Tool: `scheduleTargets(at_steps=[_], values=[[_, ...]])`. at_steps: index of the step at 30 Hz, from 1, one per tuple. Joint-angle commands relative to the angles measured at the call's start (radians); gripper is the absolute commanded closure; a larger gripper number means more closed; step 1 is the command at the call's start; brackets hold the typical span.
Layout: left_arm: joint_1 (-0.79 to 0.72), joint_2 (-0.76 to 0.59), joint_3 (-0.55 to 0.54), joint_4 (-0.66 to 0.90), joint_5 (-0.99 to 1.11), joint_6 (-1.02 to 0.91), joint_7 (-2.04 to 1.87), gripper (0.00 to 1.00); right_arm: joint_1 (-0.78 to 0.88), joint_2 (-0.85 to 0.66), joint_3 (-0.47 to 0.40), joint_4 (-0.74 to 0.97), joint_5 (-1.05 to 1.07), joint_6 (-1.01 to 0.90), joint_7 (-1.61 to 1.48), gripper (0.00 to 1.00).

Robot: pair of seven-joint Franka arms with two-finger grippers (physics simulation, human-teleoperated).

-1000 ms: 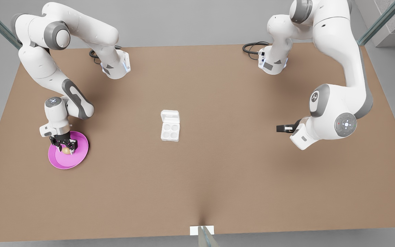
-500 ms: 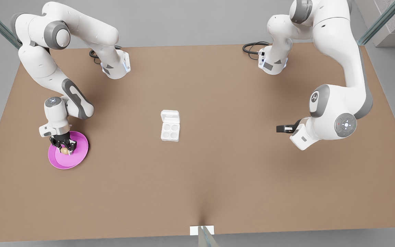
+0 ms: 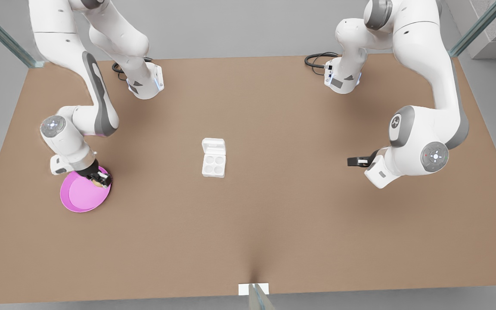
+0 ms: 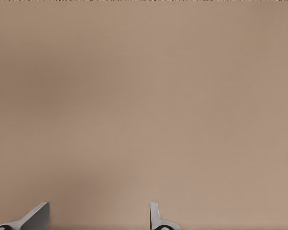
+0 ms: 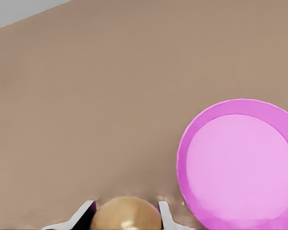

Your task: Pack egg into the box and close the box lid

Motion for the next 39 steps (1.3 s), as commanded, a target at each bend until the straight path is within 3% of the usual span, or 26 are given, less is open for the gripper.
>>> scheduleTargets(at_steps=[1,3,5,6,10,24,26,27,37,39], values=[[0.0,0.0,0.0,0.0,0.0,0.0,0.0,0.0,0.013,0.003,0.054,0.042,-0.062,-0.079,0.135,0.31],[0.0,0.005,0.0,-0.002,0.004,0.002,-0.003,0.0,0.013,0.018,0.251,0.087,-0.076,-0.146,0.318,0.31],[0.0,0.014,0.002,0.0,0.007,0.002,-0.003,0.0,0.056,0.049,0.364,0.087,-0.075,-0.164,0.413,0.31],[0.0,0.015,0.002,0.0,0.01,0.002,-0.003,0.0,0.138,0.083,0.364,0.091,-0.073,-0.154,0.474,0.32],[0.0,0.014,0.002,0.0,0.01,0.002,-0.005,0.0,0.185,0.245,0.361,0.085,-0.216,-0.042,0.526,0.32],[0.0,0.017,0.002,0.0,0.01,0.002,-0.008,0.0,0.265,0.46,0.334,0.11,-0.414,0.04,0.563,0.31],[0.0,0.017,0.002,0.0,0.01,0.002,-0.009,0.0,0.263,0.478,0.332,0.113,-0.464,0.04,0.565,0.2],[0.0,0.017,0.002,0.0,0.01,0.002,-0.009,0.0,0.263,0.482,0.332,0.113,-0.467,0.038,0.574,0.0],[0.0,0.015,0.002,0.0,0.01,0.002,-0.014,0.0,0.247,0.477,0.332,0.113,-0.507,0.018,0.555,0.0],[0.0,0.008,0.002,0.003,0.01,-0.002,-0.017,0.0,0.139,0.397,0.367,0.132,-0.496,-0.066,0.484,0.0]])
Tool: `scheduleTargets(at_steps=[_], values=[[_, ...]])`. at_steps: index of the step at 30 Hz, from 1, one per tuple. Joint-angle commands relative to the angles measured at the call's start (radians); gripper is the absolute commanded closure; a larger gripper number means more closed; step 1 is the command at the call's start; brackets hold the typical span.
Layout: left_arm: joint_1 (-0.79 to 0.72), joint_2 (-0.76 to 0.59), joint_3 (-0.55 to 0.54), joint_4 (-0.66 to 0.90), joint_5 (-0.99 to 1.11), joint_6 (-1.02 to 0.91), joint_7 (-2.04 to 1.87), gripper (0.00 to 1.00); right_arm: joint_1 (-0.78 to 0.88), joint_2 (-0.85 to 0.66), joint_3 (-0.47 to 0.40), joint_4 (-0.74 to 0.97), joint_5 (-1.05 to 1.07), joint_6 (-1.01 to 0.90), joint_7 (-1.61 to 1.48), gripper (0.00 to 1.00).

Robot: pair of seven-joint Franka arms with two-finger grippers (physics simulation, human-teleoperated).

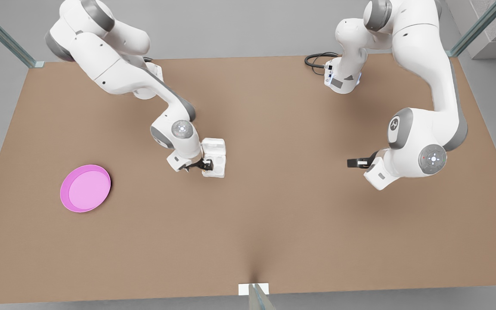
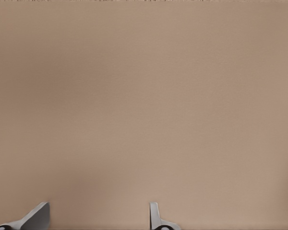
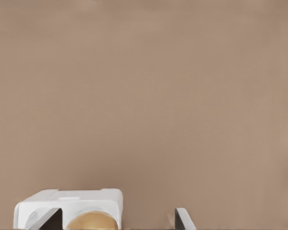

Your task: Pack egg into the box and close the box lid

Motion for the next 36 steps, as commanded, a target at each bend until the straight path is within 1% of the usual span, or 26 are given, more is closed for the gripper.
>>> scheduleTargets(at_steps=[1,3,4,5,6,7,8,9,10,11,12,13,14,15,16,17,18,19,20,21,22,24,25,33,34,36], values=[[0.0,-0.006,0.0,0.009,0.006,-0.004,-0.003,0.0,-0.106,-0.002,0.082,0.008,0.0,-0.042,-0.035,0.0],[-0.002,-0.014,-0.005,0.008,0.006,-0.007,-0.006,0.0,-0.637,0.0,0.46,0.007,0.0,-0.189,-0.24,0.0],[-0.055,-0.005,-0.087,0.005,0.029,-0.023,-0.083,0.0,-0.826,0.004,0.625,0.069,0.0,-0.315,-0.369,0.0],[-0.231,0.029,-0.092,0.009,0.116,-0.013,-0.164,0.0,-0.826,0.006,0.634,0.129,0.0,-0.4,-0.377,0.0],[-0.379,0.132,-0.092,0.104,0.124,0.003,-0.354,0.06,-0.825,0.012,0.634,0.225,0.002,-0.501,-0.397,0.0],[-0.462,0.184,-0.095,0.166,0.115,0.016,-0.474,0.1,-0.822,0.021,0.617,0.29,0.005,-0.539,-0.488,0.0],[-0.52,0.195,-0.098,0.166,0.093,0.075,-0.604,0.14,-0.811,0.027,0.606,0.338,0.025,-0.605,-0.543,0.0],[-0.572,0.218,-0.098,0.166,0.049,0.155,-0.753,0.17,-0.721,0.027,0.521,0.422,0.026,-0.665,-0.594,0.0],[-0.618,0.239,-0.098,0.166,0.027,0.191,-0.878,0.18,-0.627,0.026,0.41,0.496,0.048,-0.685,-0.63,0.0],[-0.646,0.245,-0.112,0.166,-0.016,0.189,-0.901,0.21,-0.589,0.023,0.349,0.513,0.082,-0.665,-0.672,0.0],[-0.678,0.253,-0.112,0.166,-0.033,0.192,-0.93,0.21,-0.303,-0.006,0.046,0.663,0.172,-0.694,-0.698,0.0],[-0.698,0.259,-0.11,0.164,-0.059,0.21,-0.962,0.19,-0.082,-0.163,-0.369,0.598,0.445,-0.601,-0.862,0.0],[-0.721,0.287,-0.11,0.163,-0.057,0.218,-0.967,0.2,0.089,-0.267,-0.62,0.482,0.531,-0.567,-0.931,0.0],[-0.745,0.296,-0.11,0.16,-0.056,0.221,-0.968,0.25,0.169,-0.347,-0.765,0.384,0.58,-0.562,-1.043,0.0],[-0.762,0.31,-0.11,0.16,-0.057,0.232,-0.977,0.27,0.243,-0.416,-0.869,0.326,0.57,-0.613,-1.048,0.0],[-0.773,0.325,-0.11,0.158,-0.057,0.295,-0.982,0.29,0.245,-0.364,-0.863,0.49,0.599,-0.792,-1.036,0.0],[-0.773,0.34,-0.11,0.157,-0.057,0.352,-0.982,0.29,0.245,-0.355,-0.854,0.527,0.596,-0.805,-1.046,0.0],[-0.773,0.362,-0.112,0.157,-0.06,0.411,-0.981,0.29,0.243,-0.333,-0.819,0.568,0.583,-0.878,-1.046,0.0],[-0.773,0.379,-0.11,0.157,-0.073,0.456,-0.976,0.29,0.196,-0.336,-0.808,0.567,0.627,-0.911,-1.037,0.0],[-0.775,0.394,-0.112,0.157,-0.071,0.487,-0.971,0.29,0.183,-0.408,-0.842,0.447,0.651,-0.779,-1.028,0.0],[-0.775,0.405,-0.11,0.157,-0.069,0.519,-0.97,0.29,0.197,-0.455,-0.837,0.378,0.614,-0.693,-1.023,0.0],[-0.775,0.425,-0.11,0.158,-0.066,0.531,-0.968,0.32,0.24,-0.424,-0.825,0.442,0.58,-0.687,-1.022,0.0],[-0.775,0.428,-0.11,0.161,-0.066,0.534,-0.968,0.33,0.246,-0.379,-0.825,0.508,0.58,-0.699,-1.022,0.0],[-0.775,0.445,-0.11,0.167,-0.065,0.588,-0.967,0.35,0.26,-0.378,-0.822,0.507,0.579,-0.699,-1.022,0.0],[-0.775,0.446,-0.11,0.167,-0.065,0.592,-0.965,0.38,0.26,-0.378,-0.822,0.507,0.579,-0.699,-1.022,0.0],[-0.775,0.457,-0.11,0.167,-0.065,0.615,-0.967,0.38,0.26,-0.376,-0.822,0.507,0.579,-0.699,-1.022,0.0]])
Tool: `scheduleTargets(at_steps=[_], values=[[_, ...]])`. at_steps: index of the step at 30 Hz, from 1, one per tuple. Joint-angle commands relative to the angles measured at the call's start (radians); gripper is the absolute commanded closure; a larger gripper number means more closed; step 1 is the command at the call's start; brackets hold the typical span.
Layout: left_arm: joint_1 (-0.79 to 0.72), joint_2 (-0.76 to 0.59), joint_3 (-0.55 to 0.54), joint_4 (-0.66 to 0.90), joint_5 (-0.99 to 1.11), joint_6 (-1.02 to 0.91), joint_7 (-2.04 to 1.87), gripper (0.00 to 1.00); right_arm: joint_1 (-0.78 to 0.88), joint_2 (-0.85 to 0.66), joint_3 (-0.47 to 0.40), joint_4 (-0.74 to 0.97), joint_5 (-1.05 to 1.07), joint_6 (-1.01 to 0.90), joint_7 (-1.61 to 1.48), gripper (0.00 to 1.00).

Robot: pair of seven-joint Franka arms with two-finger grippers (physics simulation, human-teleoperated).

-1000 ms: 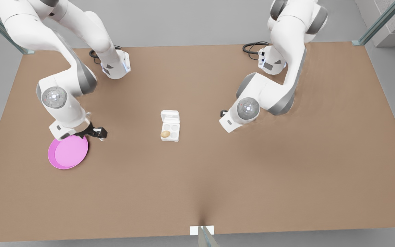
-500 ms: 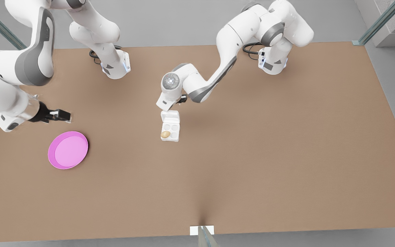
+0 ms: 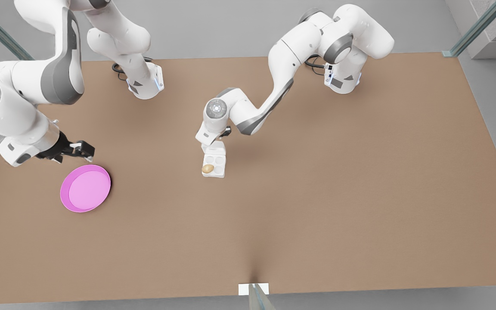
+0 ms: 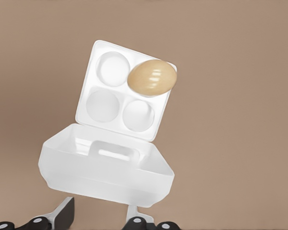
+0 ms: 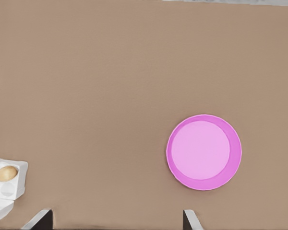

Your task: Pack egg into the box and close the box lid

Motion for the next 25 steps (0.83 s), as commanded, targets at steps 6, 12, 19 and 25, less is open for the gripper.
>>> scheduleTargets(at_steps=[6,12,19,25], values=[[0.0,0.034,0.0,0.041,-0.003,0.08,-0.001,0.38,-0.047,0.002,0.002,0.001,0.0,0.004,-0.001,0.0],[0.008,0.108,0.0,0.129,-0.006,0.191,0.001,0.38,-0.047,0.003,0.001,0.001,0.0,0.007,0.0,0.0],[0.669,-0.334,0.113,0.127,0.174,-0.808,0.766,0.0,-0.047,0.003,0.002,0.001,0.0,0.005,-0.002,0.0],[0.827,-0.484,0.074,-0.011,0.183,-0.747,0.924,0.0,-0.045,0.003,0.002,0.001,0.002,0.008,-0.002,0.0]])
